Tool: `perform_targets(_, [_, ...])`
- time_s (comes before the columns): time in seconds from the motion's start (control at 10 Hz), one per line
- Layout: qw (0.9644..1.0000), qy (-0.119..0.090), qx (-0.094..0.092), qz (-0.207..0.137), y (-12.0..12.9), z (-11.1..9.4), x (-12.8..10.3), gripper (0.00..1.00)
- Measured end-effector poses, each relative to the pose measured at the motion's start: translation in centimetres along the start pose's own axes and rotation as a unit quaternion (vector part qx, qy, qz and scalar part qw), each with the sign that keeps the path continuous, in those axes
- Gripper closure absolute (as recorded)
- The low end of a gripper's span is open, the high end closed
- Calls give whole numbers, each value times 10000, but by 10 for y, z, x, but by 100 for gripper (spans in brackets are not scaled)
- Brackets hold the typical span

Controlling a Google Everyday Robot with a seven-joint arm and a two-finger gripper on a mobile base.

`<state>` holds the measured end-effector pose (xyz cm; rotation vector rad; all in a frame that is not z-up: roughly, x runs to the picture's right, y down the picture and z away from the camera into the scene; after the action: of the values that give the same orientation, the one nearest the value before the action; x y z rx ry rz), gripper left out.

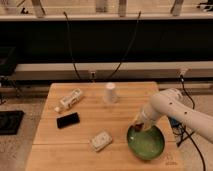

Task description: Place the pepper in the ceramic bowl

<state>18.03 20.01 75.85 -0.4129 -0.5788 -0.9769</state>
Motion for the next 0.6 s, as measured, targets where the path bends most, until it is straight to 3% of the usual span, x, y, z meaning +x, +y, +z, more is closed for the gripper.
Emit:
perform_targets(0.2, [10000,-13,6,5,0,-1,0,72])
perform_targets(0.6, [10000,-47,16,18,1,-2,-1,71])
